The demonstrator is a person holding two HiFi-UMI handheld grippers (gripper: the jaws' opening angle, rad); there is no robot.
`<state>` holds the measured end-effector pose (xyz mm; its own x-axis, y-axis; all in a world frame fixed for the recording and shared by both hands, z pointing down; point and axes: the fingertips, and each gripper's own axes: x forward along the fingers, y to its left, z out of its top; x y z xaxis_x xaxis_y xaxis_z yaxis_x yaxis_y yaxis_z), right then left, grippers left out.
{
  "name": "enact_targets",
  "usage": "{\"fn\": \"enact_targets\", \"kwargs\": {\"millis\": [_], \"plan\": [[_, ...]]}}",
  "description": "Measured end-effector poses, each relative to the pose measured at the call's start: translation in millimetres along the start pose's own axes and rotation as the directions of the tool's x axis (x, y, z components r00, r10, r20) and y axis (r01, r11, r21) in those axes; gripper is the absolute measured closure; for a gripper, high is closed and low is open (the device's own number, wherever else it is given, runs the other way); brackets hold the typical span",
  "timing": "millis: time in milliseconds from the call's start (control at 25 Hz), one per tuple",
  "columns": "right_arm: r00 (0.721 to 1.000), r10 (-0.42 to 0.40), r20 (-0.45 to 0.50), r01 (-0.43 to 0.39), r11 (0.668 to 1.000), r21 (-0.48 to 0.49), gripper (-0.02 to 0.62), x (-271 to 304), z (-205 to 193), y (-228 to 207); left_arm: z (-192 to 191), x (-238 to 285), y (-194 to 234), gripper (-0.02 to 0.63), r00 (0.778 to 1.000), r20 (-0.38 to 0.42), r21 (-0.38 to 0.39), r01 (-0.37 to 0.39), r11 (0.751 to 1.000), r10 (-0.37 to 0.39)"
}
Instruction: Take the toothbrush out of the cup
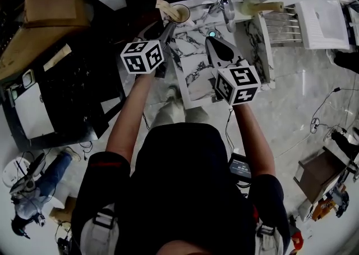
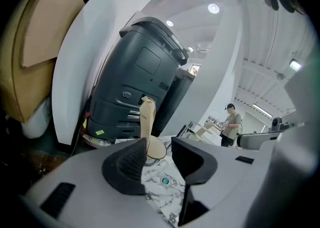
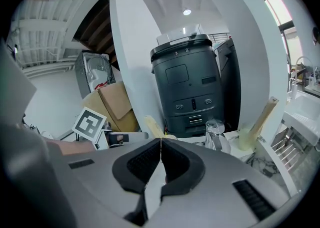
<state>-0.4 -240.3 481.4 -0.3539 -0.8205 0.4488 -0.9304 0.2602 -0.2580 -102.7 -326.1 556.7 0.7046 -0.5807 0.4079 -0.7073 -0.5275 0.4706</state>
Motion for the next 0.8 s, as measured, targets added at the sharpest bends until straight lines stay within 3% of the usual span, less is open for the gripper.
{"fn": "enact_targets", "kwargs": {"millis": [800], "plan": [[0.999, -0.019, -0.05, 0.019, 1.0, 0.006, 0.561, -9, -17, -37, 6, 58, 26, 0.454, 0.991, -0.037, 0.014, -0.131, 0.991, 0.131]]}}
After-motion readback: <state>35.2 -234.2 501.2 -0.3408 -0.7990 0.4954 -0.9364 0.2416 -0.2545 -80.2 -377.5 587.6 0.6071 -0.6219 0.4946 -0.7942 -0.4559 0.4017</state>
